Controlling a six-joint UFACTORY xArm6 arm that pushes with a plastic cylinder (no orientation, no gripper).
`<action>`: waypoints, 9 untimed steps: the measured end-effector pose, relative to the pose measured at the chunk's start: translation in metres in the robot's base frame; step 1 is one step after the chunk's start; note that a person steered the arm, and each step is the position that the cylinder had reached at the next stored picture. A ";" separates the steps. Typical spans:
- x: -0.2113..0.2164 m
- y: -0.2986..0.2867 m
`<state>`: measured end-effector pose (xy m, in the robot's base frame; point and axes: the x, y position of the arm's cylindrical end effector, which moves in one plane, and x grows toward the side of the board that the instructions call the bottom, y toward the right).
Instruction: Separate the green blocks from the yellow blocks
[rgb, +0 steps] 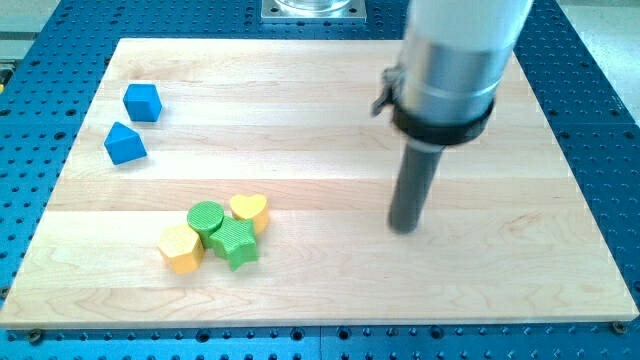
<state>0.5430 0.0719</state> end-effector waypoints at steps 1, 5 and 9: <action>0.030 -0.070; 0.001 -0.202; -0.087 -0.156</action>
<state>0.4564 -0.0843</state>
